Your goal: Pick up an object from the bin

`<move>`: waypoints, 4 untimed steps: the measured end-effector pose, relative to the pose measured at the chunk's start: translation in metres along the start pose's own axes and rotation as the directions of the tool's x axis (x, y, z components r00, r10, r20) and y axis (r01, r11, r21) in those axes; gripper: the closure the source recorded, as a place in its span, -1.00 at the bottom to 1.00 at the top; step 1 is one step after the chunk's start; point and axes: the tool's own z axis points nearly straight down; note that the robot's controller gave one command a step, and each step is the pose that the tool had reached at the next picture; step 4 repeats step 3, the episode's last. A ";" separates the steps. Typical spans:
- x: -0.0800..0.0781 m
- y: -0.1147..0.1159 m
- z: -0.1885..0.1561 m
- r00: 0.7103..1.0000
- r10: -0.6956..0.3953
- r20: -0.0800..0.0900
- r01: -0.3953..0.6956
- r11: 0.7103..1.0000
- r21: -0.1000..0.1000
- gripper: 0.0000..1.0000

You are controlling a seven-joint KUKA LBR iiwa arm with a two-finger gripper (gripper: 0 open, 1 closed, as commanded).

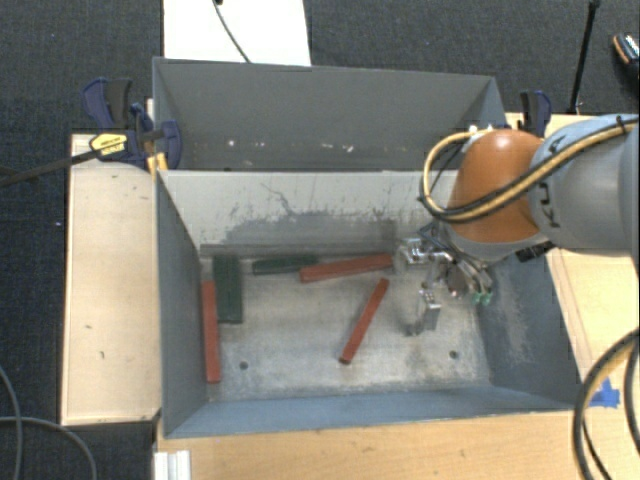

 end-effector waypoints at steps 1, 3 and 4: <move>0.003 0.060 -0.002 0.992 -0.129 -0.001 0.129 0.992 -0.001 -1.00; 0.014 0.044 -0.156 0.989 -0.145 0.010 0.145 0.989 0.005 1.00; 0.014 0.044 -0.156 0.989 -0.145 0.010 0.145 0.989 0.005 1.00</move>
Offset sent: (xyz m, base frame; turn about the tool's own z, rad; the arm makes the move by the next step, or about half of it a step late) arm -0.0090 0.0563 0.0018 -0.1285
